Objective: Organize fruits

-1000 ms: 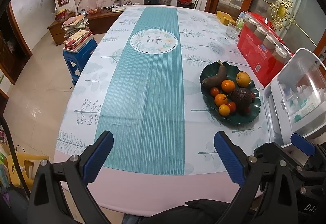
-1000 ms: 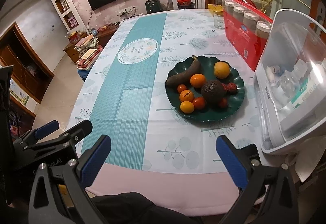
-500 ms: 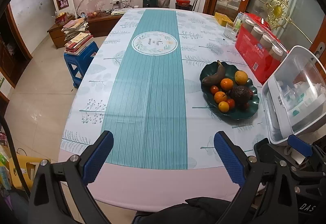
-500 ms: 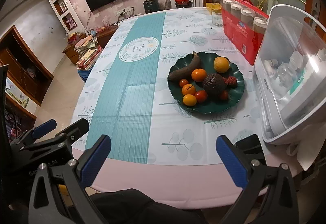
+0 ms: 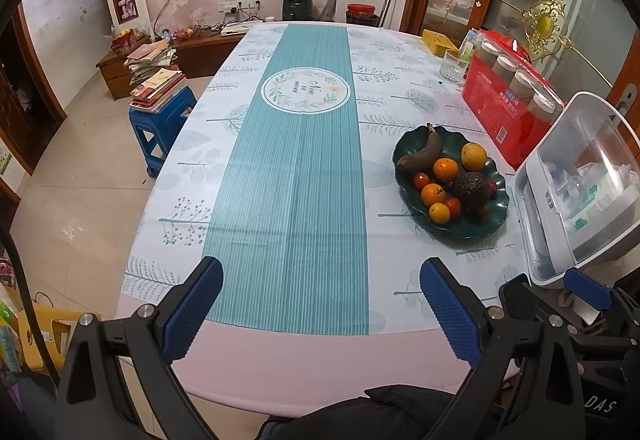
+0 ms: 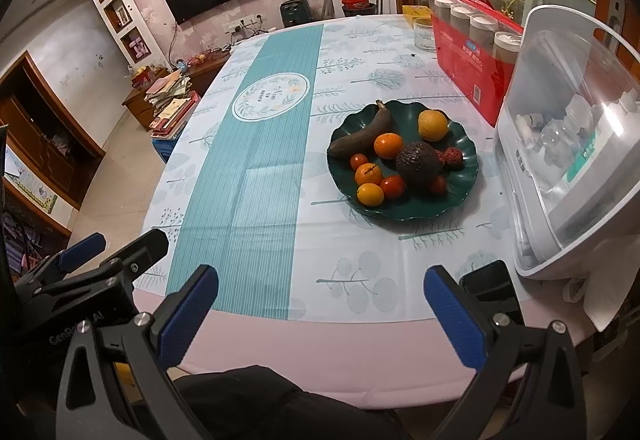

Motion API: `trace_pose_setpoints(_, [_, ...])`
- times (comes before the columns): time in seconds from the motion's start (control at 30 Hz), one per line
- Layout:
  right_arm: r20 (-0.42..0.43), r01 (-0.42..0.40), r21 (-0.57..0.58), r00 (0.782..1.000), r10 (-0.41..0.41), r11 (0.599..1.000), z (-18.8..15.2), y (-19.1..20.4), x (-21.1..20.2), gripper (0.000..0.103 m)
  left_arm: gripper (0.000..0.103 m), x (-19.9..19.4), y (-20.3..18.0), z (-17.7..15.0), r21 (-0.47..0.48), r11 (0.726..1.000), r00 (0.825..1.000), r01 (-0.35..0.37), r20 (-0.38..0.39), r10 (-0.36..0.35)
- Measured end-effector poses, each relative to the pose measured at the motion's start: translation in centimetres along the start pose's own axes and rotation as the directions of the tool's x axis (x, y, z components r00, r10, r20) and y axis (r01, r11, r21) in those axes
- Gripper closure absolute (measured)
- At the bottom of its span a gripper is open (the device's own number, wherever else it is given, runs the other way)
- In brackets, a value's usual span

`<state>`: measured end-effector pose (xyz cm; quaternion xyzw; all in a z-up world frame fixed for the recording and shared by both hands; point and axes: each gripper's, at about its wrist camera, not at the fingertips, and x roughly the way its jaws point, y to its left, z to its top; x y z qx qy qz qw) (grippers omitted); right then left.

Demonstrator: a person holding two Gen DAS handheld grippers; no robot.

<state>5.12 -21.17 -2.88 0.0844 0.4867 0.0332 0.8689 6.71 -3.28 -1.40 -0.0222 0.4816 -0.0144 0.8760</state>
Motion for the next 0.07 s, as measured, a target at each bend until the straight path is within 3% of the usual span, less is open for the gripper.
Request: trace_pose_setpoints(0.07, [0.000, 0.001, 0.001, 1.000, -0.001, 1.000, 0.01, -0.03, -0.05, 0.000, 0.005, -0.02, -0.01, 0.01, -0.001, 1.000, 1.000, 0.001, 0.002, -0.001])
